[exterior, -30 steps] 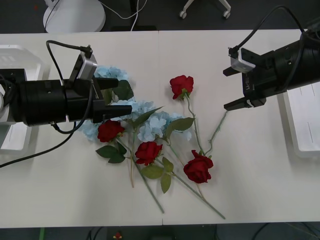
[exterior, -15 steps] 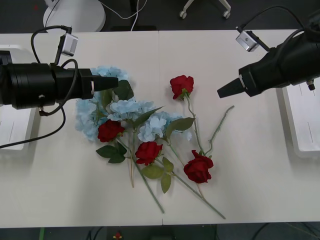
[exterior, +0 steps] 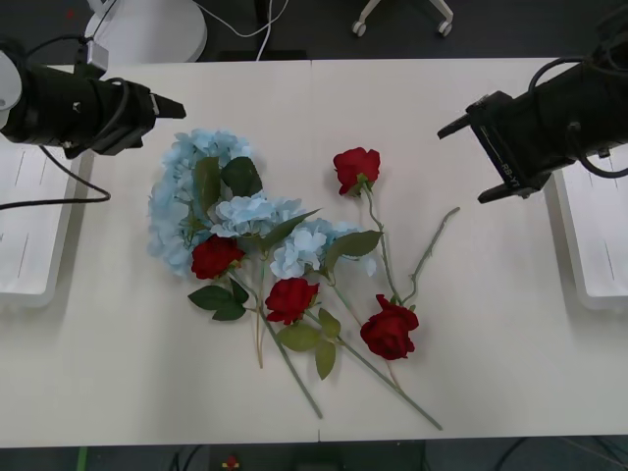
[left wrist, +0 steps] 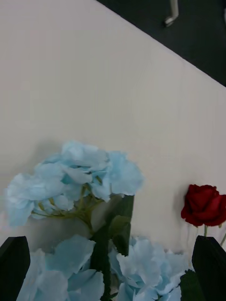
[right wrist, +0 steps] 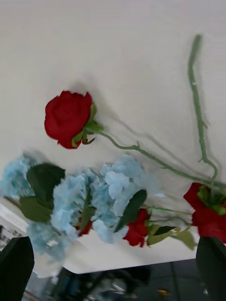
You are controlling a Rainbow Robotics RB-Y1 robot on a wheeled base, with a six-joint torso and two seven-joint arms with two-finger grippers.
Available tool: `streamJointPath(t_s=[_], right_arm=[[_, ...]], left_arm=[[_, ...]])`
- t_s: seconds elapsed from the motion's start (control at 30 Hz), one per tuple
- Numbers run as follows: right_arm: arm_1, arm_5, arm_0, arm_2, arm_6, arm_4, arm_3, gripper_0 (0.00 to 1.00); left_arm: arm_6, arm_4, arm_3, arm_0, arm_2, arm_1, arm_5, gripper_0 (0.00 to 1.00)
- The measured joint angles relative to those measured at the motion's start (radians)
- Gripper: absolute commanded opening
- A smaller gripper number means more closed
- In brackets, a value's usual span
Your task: Put the red flowers into the right box and the blue flowers into the left box
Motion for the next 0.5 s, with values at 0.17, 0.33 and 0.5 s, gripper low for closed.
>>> streamJointPath(t_s=[0.17, 0.33, 0.5], right_arm=[[0.008, 0.029, 0.000, 0.018, -0.351, 0.080, -0.011, 1.00], [0.058, 0.063, 0.000, 0.029, -0.702, 0.164, -0.011, 1.00], [0.139, 0.063, 0.000, 0.067, -0.984, 0.281, -0.011, 1.00]], left_arm=[[0.017, -0.101, 0.064, -0.031, 0.000, -0.020, 0.027, 1.00], [0.341, -0.184, 0.074, -0.031, -0.020, -0.056, 0.029, 1.00], [0.693, -0.223, 0.079, -0.031, -0.079, -0.071, 0.029, 1.00]])
